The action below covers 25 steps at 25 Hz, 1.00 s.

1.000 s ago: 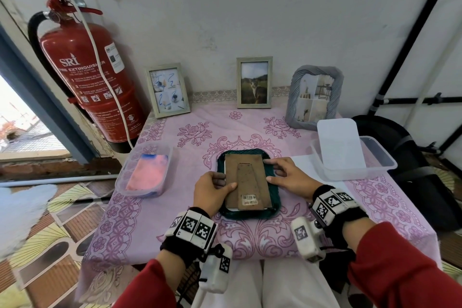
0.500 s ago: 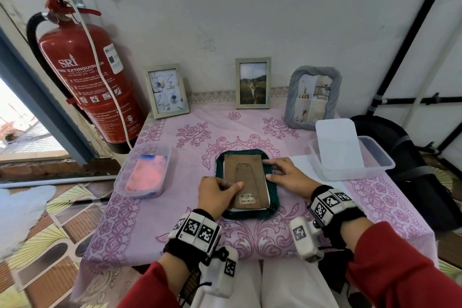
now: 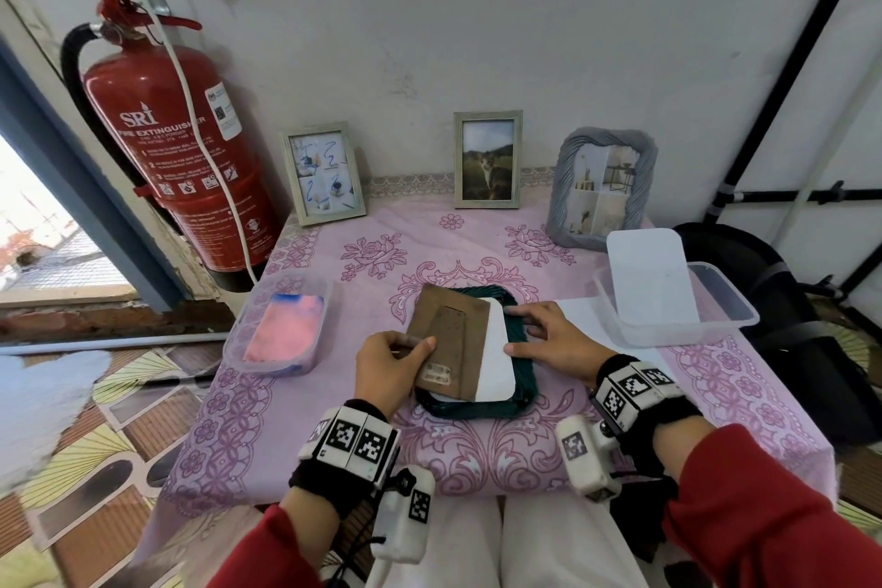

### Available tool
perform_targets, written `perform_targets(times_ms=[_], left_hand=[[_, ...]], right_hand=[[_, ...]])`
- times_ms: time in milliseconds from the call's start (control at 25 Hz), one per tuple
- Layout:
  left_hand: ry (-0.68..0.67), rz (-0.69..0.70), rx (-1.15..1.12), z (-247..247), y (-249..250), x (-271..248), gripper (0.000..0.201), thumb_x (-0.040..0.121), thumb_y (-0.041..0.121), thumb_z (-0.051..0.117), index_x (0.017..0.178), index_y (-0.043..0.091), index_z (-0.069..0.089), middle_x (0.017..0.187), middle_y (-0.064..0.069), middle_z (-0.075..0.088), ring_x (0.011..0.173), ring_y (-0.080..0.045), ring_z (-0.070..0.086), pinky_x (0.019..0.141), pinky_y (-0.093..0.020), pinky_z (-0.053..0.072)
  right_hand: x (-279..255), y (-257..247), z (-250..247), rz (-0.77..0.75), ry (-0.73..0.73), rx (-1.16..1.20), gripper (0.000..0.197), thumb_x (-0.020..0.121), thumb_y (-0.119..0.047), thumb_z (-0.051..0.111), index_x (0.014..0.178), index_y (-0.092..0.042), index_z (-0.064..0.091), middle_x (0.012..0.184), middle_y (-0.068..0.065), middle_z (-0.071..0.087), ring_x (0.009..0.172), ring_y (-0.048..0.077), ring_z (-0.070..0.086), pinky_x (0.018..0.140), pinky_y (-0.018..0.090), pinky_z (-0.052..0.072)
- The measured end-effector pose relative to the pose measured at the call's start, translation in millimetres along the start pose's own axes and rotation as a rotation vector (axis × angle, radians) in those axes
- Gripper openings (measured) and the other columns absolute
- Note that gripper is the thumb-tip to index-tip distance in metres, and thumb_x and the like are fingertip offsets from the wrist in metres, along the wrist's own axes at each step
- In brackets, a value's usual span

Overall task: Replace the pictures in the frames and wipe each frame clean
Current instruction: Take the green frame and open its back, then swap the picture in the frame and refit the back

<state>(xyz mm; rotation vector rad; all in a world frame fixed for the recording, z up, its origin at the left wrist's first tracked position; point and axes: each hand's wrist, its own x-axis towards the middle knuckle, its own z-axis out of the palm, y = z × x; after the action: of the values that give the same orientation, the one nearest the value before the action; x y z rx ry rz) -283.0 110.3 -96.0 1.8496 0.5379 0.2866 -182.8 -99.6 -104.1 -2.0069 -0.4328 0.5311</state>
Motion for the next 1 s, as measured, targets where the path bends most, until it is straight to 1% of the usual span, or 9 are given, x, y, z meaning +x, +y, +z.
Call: perform_targets(times_ms=[80,200,320,440,600,720,840,920,1000], left_hand=[[0.039,0.012,-0.029,-9,-4,1,0.02,0.079,0.018,0.073,0.093,0.007,0.064,0.08,-0.009,0.065,0.073,-0.021,0.062,0.066,-0.028,0.05],[0.029,0.036,-0.031,-23,-11,-1,0.036,0.077,0.02,0.075,0.108,0.018,0.057,0.081,-0.004,0.062,0.074,-0.019,0.062,0.066,-0.027,0.051],[-0.041,0.05,0.005,-33,-18,-2,0.054,0.07,0.021,0.081,0.117,0.02,0.055,0.095,0.0,0.061,0.085,-0.012,0.061,0.073,-0.019,0.05],[-0.016,0.026,0.008,-44,-25,-4,0.063,0.069,0.021,0.082,0.125,0.017,0.053,0.107,-0.003,0.06,0.096,-0.015,0.06,0.081,-0.022,0.051],[0.085,-0.005,0.006,-53,-38,-10,0.06,0.072,0.022,0.079,0.125,0.015,0.052,0.117,-0.005,0.057,0.101,-0.015,0.056,0.088,-0.028,0.049],[0.124,-0.039,0.087,-53,-43,-13,0.059,0.074,0.024,0.078,0.126,0.016,0.052,0.125,-0.009,0.052,0.111,-0.022,0.053,0.1,-0.035,0.045],[0.146,-0.039,0.174,-49,-42,-18,0.057,0.077,0.027,0.075,0.128,0.016,0.053,0.125,-0.014,0.046,0.118,-0.029,0.047,0.107,-0.04,0.038],[0.188,-0.037,0.311,-44,-37,-22,0.055,0.08,0.031,0.071,0.13,0.017,0.052,0.124,-0.015,0.041,0.121,-0.031,0.04,0.109,-0.038,0.031],[0.209,-0.044,0.493,-42,-32,-25,0.053,0.083,0.038,0.066,0.13,0.019,0.052,0.128,-0.013,0.037,0.124,-0.03,0.034,0.107,-0.037,0.026]], right_hand=[[0,0,0,0.001,-0.002,-0.002,0.057,0.082,-0.009,0.068,0.134,-0.013,0.045,0.134,0.011,0.03,0.124,0.018,0.041,0.113,0.025,0.028],[0,-1,0,0.0,-0.004,0.009,0.057,0.083,-0.008,0.068,0.134,-0.014,0.046,0.135,0.011,0.03,0.122,0.017,0.041,0.11,0.022,0.028],[1,0,0,0.001,0.006,0.011,0.057,0.082,-0.008,0.068,0.134,-0.013,0.046,0.134,0.011,0.03,0.119,0.014,0.042,0.109,0.021,0.028],[1,1,0,0.001,0.001,0.012,0.057,0.082,-0.009,0.068,0.134,-0.014,0.046,0.135,0.01,0.03,0.125,0.018,0.041,0.107,0.019,0.029],[2,3,0,0.007,-0.002,0.014,0.057,0.082,-0.01,0.069,0.134,-0.015,0.046,0.135,0.01,0.03,0.128,0.021,0.04,0.108,0.022,0.029],[2,2,0,0.001,0.003,0.009,0.057,0.082,-0.009,0.068,0.134,-0.015,0.046,0.135,0.01,0.031,0.129,0.022,0.04,0.111,0.025,0.029],[2,1,1,0.004,0.012,0.011,0.056,0.083,-0.008,0.068,0.134,-0.014,0.046,0.136,0.011,0.03,0.129,0.022,0.039,0.111,0.025,0.029],[2,1,2,0.008,0.012,0.013,0.056,0.083,-0.009,0.068,0.134,-0.014,0.046,0.136,0.011,0.03,0.13,0.023,0.039,0.11,0.025,0.03],[1,1,2,0.012,0.013,0.012,0.056,0.083,-0.009,0.068,0.134,-0.014,0.046,0.136,0.011,0.03,0.131,0.023,0.038,0.109,0.023,0.03]])
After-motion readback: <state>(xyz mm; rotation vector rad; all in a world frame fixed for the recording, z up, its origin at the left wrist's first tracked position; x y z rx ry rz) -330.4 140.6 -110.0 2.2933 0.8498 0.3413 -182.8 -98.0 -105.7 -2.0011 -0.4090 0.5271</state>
